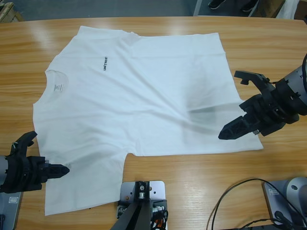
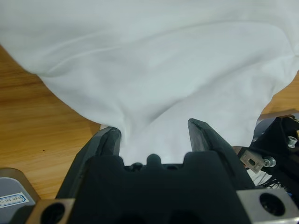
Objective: Fold clothes
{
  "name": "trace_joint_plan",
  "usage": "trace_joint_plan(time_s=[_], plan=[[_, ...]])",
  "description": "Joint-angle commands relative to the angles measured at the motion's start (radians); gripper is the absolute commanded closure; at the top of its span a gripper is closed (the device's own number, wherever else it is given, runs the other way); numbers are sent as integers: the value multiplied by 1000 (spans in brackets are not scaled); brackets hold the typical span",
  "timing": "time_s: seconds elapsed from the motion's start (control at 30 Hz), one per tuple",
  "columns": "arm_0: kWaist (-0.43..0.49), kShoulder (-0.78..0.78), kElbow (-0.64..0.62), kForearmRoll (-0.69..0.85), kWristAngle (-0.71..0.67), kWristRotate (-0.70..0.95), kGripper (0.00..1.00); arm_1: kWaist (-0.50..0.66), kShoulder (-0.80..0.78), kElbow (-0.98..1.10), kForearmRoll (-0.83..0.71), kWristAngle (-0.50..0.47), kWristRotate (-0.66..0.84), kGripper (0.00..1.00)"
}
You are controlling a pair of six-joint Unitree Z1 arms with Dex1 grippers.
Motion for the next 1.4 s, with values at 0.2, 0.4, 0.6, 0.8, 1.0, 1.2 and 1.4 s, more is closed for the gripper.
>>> trace_joint_plan(time_s=[0.2,0.4,0.6,0.8,1.0,1.2,1.4], plan=[[-19,-36,73,26,-21,-36,428,-16,-9,28,11,29,-14,87],[-19,36,63,11,-18,-31,432,-17,-16,30,11,32,-14,92],[-19,114,36,3,-14,-26,510,-17,-22,31,11,34,-14,92],[-19,104,36,3,-7,-29,1000,-16,-16,31,11,33,-17,114],[-19,65,39,6,10,-32,1000,-16,-2,28,12,32,-19,359],[-19,24,50,6,21,-31,1000,-17,-1,28,13,20,-17,767],[-19,-14,58,6,32,-30,1000,-136,-27,51,4,7,41,420]])
